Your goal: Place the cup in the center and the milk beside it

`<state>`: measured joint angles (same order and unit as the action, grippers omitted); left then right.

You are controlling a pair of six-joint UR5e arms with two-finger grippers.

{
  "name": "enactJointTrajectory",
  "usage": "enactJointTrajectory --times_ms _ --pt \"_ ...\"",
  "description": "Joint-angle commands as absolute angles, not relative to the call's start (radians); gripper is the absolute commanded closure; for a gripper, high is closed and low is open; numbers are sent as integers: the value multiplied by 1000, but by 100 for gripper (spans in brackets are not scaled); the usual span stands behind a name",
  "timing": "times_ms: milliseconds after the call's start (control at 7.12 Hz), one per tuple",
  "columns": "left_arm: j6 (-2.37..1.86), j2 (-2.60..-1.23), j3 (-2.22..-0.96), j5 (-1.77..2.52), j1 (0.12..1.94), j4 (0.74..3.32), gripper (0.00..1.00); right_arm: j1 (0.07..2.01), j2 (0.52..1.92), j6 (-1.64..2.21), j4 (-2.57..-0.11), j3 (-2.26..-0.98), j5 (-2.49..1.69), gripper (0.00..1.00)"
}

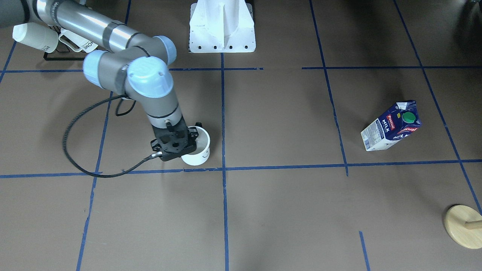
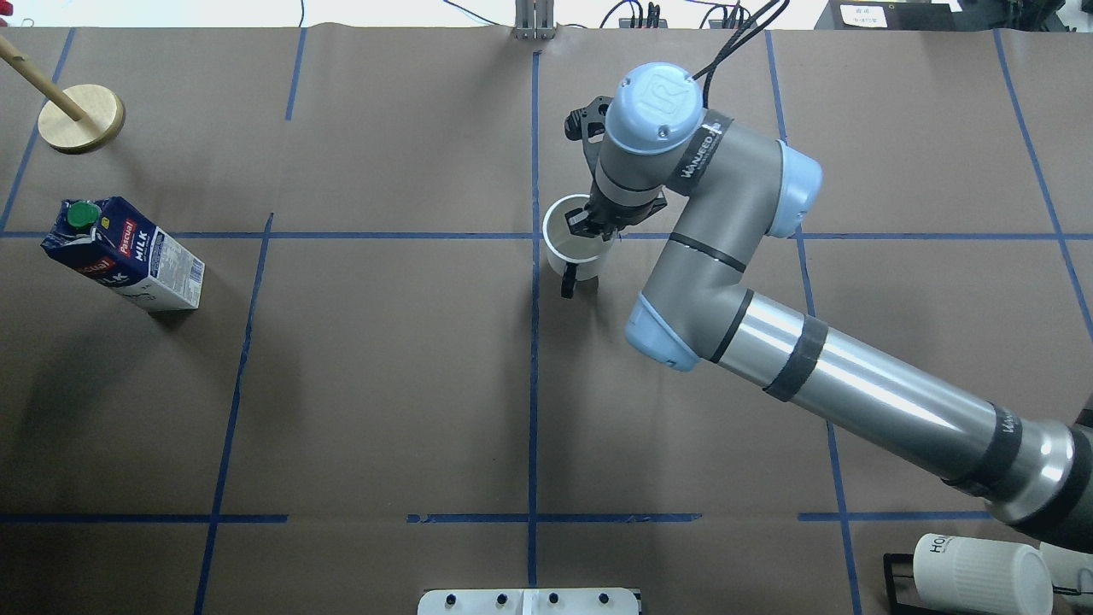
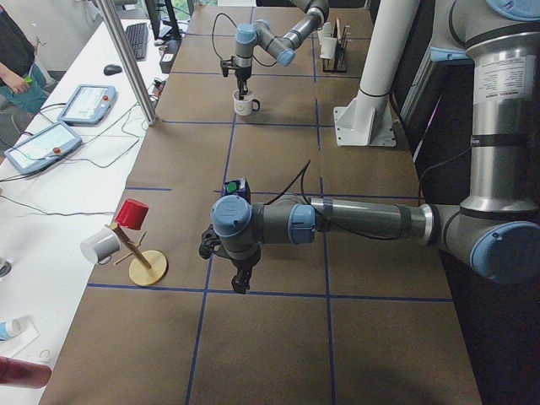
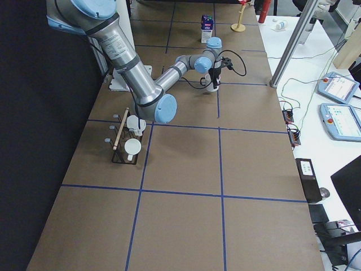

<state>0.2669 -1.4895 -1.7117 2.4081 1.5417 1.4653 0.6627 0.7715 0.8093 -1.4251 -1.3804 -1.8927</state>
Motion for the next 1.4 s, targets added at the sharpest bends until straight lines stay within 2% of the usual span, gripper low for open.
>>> enactJointTrajectory --times_ms 0,140,281,421,702,982,1263 --pt "267 -1489 -1712 2408 1542 1462 0 626 756 854 -1399 -1349 -1849 100" --pt "267 -1489 -1710 2408 1542 1462 0 623 756 845 -1399 -1348 -1850 95" --pt "267 -1489 -1710 2408 1542 1462 0 623 758 850 -1396 -1348 -1851 54" --pt "267 -1489 -1710 2408 1542 1462 0 624 759 857 -1378 -1348 -1856 1" --pt "267 -1489 -1710 2407 1542 1471 0 697 758 845 -1390 -1354 -1992 0" --pt "267 -1489 -1710 2401 1542 1471 0 860 764 824 -1428 -1359 -2164 0" --pt "255 -1503 -1718 2382 1543 1473 0 1050 823 558 -1539 -1361 -2286 0"
